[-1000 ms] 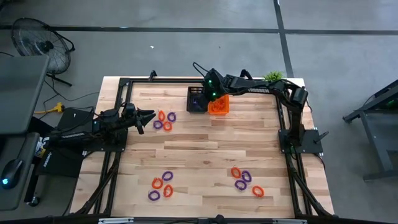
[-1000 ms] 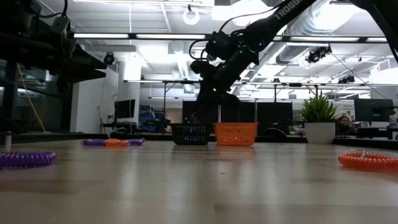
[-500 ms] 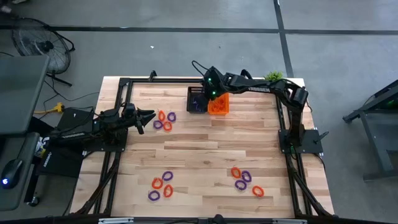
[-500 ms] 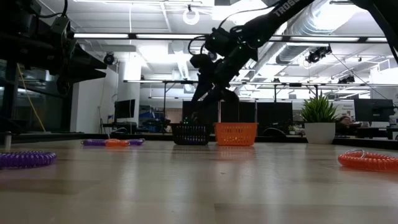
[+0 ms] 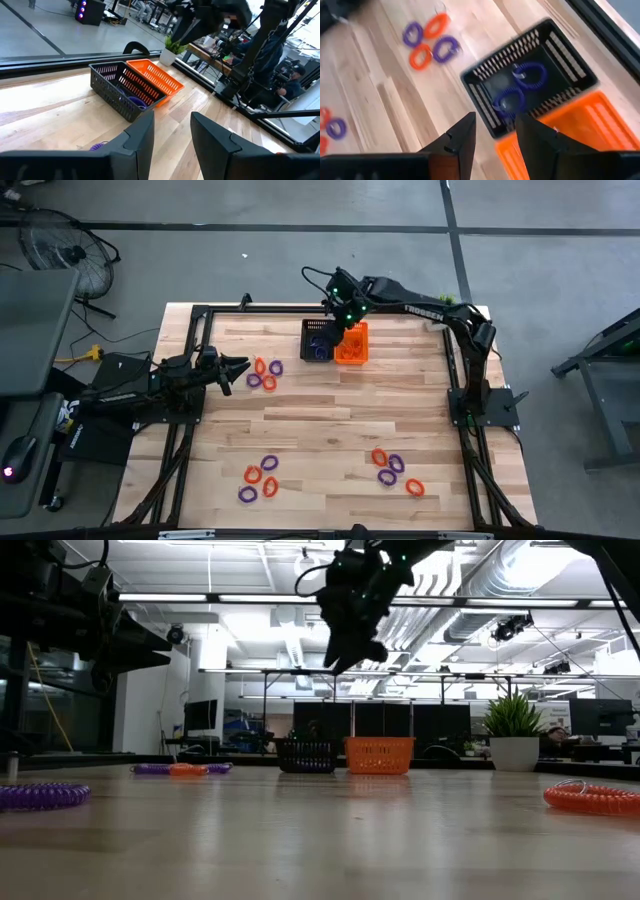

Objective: Sort spring keychains
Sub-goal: Put the orange spring keychain in the orange bin

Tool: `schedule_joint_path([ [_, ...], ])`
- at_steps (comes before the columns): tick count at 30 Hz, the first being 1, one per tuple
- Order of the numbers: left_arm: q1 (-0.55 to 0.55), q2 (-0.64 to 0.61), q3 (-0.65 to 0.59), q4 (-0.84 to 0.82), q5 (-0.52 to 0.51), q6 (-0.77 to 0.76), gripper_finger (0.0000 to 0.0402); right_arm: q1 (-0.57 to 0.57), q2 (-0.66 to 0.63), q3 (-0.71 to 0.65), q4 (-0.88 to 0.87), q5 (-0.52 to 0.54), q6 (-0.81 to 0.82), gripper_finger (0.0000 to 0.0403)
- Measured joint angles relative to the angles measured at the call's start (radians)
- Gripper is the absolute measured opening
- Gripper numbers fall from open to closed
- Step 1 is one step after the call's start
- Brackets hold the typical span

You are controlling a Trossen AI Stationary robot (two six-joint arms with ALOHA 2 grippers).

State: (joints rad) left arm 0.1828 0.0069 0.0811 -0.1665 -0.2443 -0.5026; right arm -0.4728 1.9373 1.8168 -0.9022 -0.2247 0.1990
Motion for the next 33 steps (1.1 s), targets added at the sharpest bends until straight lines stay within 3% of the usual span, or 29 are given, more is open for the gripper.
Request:
schedule_joint_path([
  [6, 0.0, 0.0, 0.0, 0.0, 0.0, 0.0, 0.0126, 0.0, 0.0, 0.086, -0.207, 0.049, -0.032, 0.0134],
  [11, 0.0, 0.0, 0.0, 0.0, 0.0, 0.0, 0.0126, 0.008, -0.011, 0.056, -0.306, 0.047, -0.046, 0.0134],
  [22, 0.0, 0.0, 0.0, 0.0, 0.0, 0.0, 0.0126, 0.059, -0.166, -0.176, -0.296, 0.035, 0.018, 0.0134],
  [33, 0.0, 0.0, 0.0, 0.0, 0.0, 0.0, 0.0126, 0.183, -0.443, -0.557, -0.247, 0.045, 0.286, 0.0134],
])
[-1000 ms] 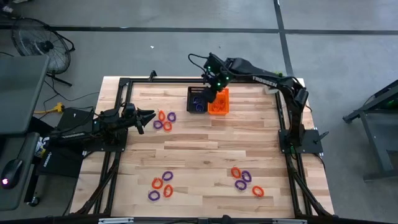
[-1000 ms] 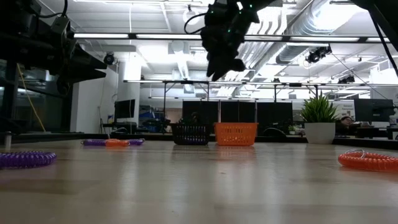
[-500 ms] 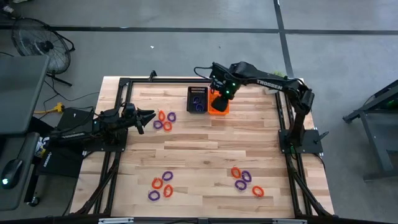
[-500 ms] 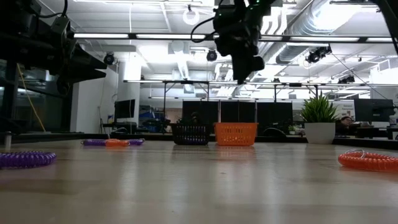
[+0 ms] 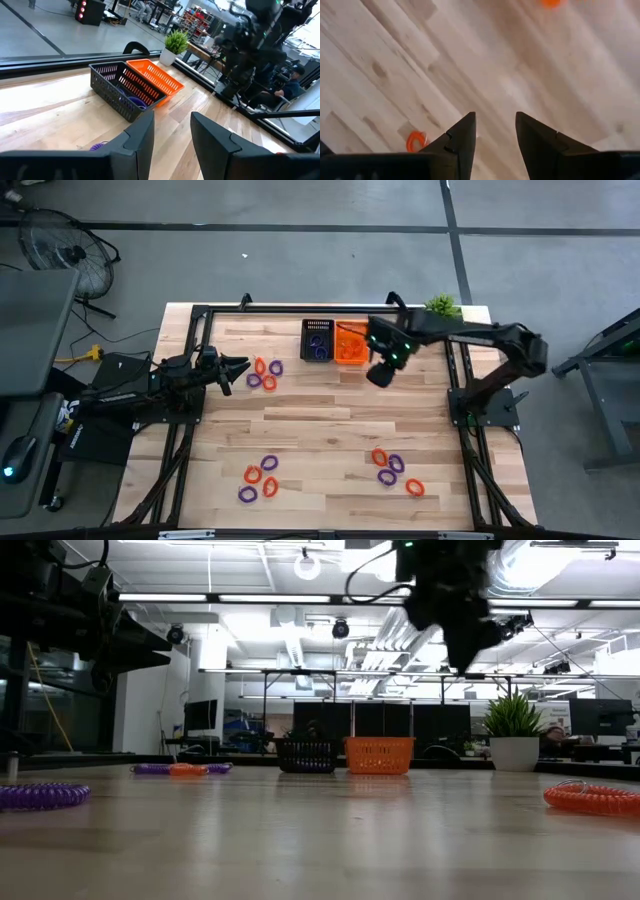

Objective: Sort spring keychains
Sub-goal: Put the orange spring keychain in the orange bin

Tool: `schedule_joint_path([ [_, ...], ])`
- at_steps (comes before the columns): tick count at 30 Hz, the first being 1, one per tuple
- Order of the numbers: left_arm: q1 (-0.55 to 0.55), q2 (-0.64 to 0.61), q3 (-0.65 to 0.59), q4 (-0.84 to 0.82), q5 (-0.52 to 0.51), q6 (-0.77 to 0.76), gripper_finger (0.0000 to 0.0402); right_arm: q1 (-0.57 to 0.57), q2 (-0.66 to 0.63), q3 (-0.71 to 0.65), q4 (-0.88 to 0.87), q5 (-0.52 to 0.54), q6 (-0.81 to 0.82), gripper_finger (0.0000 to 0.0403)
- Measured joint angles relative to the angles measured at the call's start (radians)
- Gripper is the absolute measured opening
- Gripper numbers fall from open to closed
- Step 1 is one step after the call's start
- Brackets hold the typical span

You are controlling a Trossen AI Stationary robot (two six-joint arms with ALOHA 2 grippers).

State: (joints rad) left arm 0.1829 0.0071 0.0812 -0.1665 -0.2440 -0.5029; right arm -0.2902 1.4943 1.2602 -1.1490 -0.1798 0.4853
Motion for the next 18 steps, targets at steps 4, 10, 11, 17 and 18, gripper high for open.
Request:
schedule_joint_path([
  [4, 0.0, 0.0, 0.0, 0.0, 0.0, 0.0, 0.0126, 0.068, -0.109, -0.153, 0.07, -0.006, 0.144, 0.0134],
  [10, 0.0, 0.0, 0.0, 0.0, 0.0, 0.0, 0.0126, 0.207, -0.227, -0.333, 0.205, -0.001, 0.232, 0.0134],
  [11, 0.0, 0.0, 0.0, 0.0, 0.0, 0.0, 0.0126, 0.233, -0.238, -0.357, 0.22, 0.001, 0.233, 0.0134],
  [17, 0.0, 0.0, 0.0, 0.0, 0.0, 0.0, 0.0126, 0.367, -0.253, -0.476, 0.321, 0.018, 0.251, 0.0134],
  [18, 0.0, 0.0, 0.0, 0.0, 0.0, 0.0, 0.0126, 0.389, -0.253, -0.495, 0.347, 0.018, 0.252, 0.0134],
])
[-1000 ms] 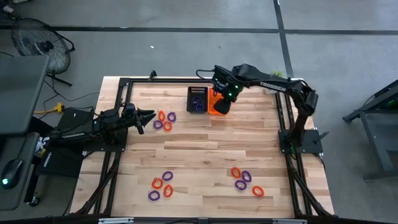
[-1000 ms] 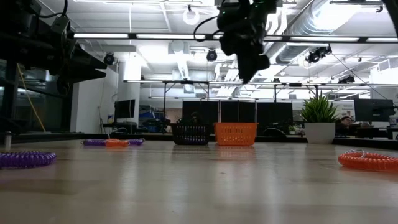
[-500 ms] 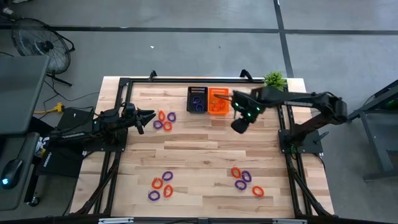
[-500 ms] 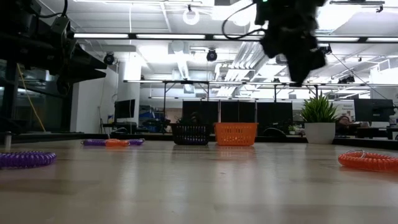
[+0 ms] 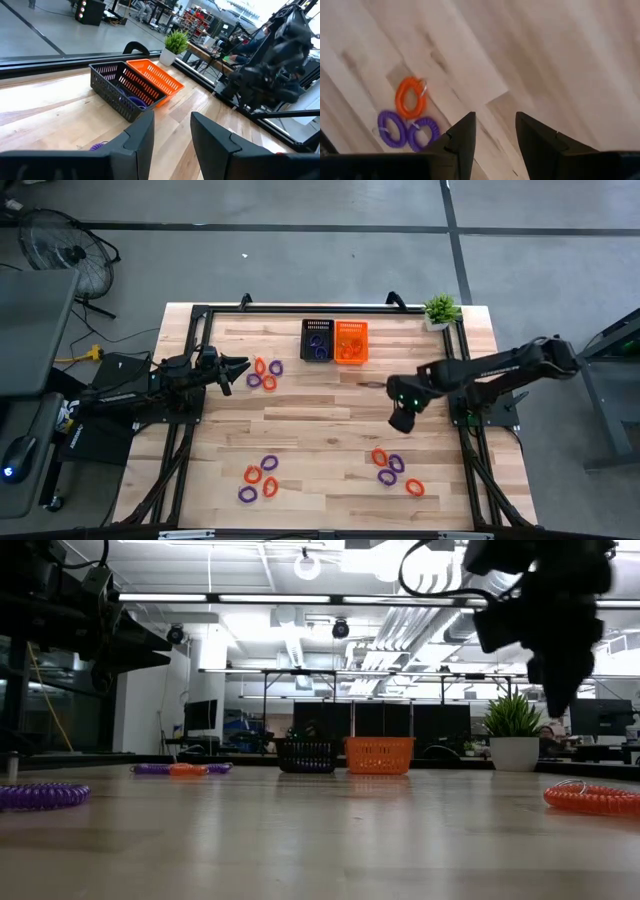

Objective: Sort spring keychains
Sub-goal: Put the orange spring keychain in the orange bin

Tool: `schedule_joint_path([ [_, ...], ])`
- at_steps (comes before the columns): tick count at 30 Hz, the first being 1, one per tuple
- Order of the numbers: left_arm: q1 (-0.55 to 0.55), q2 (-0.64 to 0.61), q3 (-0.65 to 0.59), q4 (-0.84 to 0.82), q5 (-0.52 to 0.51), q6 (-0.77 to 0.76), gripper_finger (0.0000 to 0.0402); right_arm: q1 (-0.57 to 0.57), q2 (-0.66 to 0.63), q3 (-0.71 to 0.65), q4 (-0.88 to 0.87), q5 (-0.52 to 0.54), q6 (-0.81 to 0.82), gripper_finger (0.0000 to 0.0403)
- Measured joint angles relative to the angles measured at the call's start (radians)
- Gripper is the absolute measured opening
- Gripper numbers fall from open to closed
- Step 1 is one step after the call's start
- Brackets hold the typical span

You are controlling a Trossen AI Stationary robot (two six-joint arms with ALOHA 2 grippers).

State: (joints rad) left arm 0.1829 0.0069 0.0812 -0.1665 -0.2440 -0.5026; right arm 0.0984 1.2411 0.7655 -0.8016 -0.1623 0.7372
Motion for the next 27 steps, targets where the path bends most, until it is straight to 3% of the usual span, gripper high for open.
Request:
schedule_joint_path([
  [8, 0.0, 0.0, 0.0, 0.0, 0.0, 0.0, 0.0126, 0.184, 0.0, -0.104, 0.19, 0.015, 0.007, 0.0134],
  [14, 0.0, 0.0, 0.0, 0.0, 0.0, 0.0, 0.0126, 0.301, 0.001, -0.127, 0.284, 0.1, 0.012, 0.0134],
  [27, 0.0, 0.0, 0.0, 0.0, 0.0, 0.0, 0.0126, 0.409, 0.114, -0.127, 0.376, 0.16, 0.257, 0.0134],
])
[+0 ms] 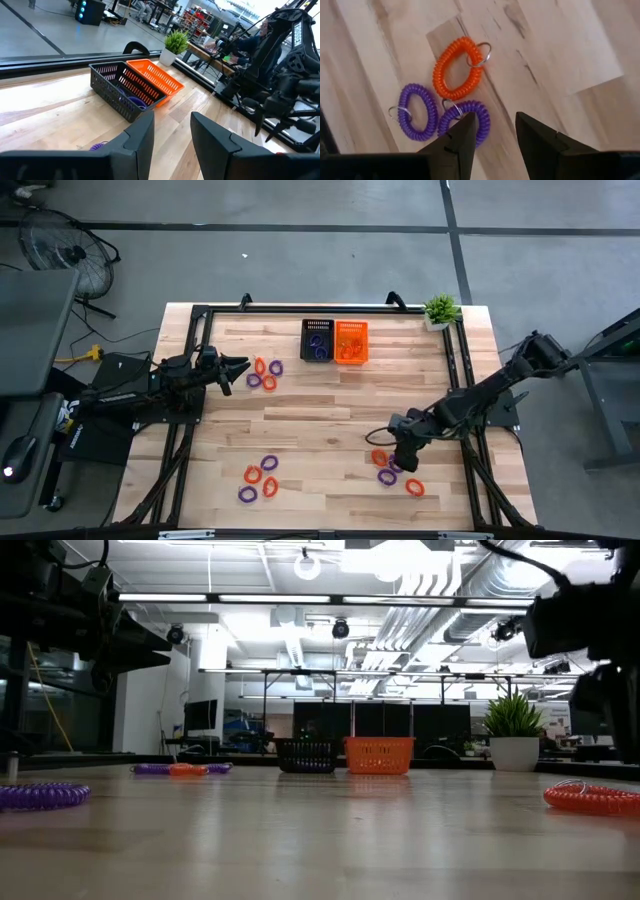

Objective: Sort spring keychains
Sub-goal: Put the orange spring keychain in the orange bin

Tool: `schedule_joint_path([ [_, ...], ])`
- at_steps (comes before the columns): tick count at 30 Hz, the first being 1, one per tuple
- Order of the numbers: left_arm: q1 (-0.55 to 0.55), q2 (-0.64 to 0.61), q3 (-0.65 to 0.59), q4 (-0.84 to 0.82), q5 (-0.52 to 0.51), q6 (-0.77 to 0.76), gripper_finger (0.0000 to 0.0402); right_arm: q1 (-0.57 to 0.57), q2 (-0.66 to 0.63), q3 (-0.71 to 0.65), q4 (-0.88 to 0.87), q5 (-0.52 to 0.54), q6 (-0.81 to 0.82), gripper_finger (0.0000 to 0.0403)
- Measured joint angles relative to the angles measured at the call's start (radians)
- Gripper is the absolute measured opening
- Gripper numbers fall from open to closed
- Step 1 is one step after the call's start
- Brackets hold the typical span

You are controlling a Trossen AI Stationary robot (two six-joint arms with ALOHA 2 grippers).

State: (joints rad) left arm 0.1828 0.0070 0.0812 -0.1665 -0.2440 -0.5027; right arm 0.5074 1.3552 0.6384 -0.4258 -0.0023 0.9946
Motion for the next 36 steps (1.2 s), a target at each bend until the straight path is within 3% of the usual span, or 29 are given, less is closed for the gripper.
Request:
schedule_joint_path([
  [8, 0.0, 0.0, 0.0, 0.0, 0.0, 0.0, 0.0126, -0.003, 0.085, 0.0, 0.102, -0.009, 0.083, 0.0134],
  [24, 0.0, 0.0, 0.0, 0.0, 0.0, 0.0, 0.0126, -0.017, 0.086, 0.002, 0.155, 0.041, 0.105, 0.0134],
  [36, 0.0, 0.0, 0.0, 0.0, 0.0, 0.0, 0.0126, -0.034, 0.134, 0.009, 0.163, 0.011, 0.103, 0.0134],
])
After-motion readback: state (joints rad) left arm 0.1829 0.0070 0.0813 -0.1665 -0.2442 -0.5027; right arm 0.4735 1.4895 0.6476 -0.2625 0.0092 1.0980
